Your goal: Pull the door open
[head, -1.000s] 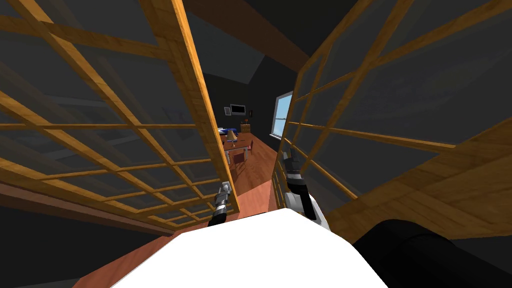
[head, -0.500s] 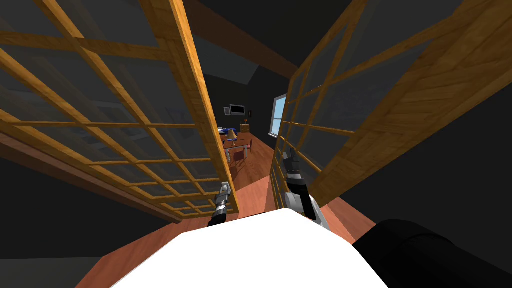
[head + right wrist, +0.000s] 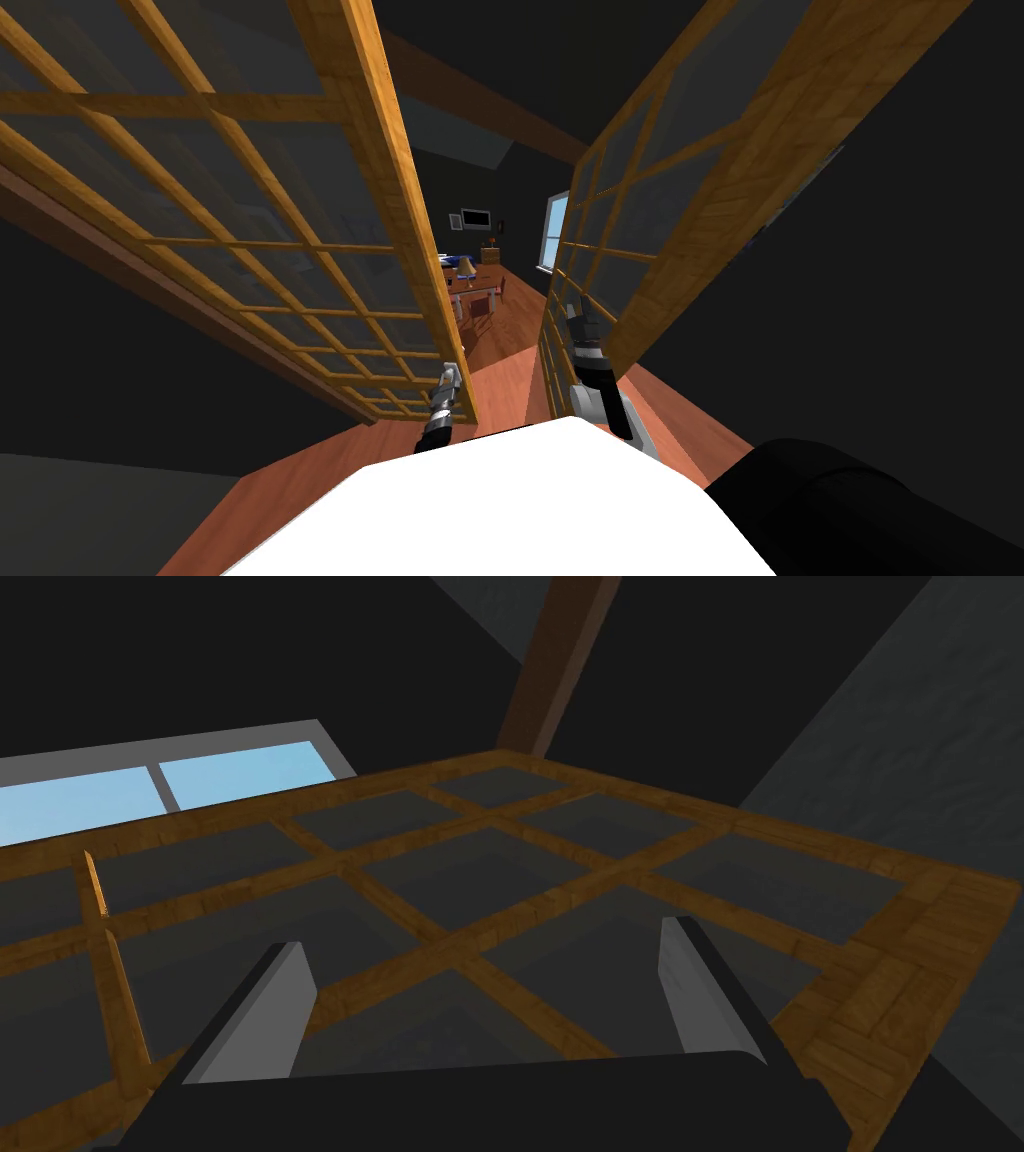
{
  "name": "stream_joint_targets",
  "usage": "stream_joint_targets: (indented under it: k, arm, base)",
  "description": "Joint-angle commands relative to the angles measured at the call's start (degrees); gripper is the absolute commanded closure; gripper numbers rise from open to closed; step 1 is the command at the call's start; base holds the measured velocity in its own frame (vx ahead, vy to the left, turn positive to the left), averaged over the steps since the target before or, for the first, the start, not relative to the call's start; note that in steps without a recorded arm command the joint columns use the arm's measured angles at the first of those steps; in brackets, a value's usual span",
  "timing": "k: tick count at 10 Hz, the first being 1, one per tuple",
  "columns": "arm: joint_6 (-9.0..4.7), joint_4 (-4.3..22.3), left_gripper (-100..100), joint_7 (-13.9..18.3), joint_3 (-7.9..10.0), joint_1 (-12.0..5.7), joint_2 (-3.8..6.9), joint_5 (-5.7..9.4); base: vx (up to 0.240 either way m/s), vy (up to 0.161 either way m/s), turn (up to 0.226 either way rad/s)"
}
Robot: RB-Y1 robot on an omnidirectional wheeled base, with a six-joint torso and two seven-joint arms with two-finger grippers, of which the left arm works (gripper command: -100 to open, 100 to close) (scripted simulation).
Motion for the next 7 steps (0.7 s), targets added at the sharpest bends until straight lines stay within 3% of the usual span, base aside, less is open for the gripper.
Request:
stream_joint_targets:
  k: [1, 7]
  arm:
    - [-0.56, -0.4, 100, 0.3, 0.05, -0.12, 0.35, 0.07]
    - [-1.08, -0.8, 100, 2.9, -1.71, -0.80, 1.46, 0.77]
  base:
    - [-0.212, 0.022, 0.012]
    - [-0.185, 0.036, -0.002]
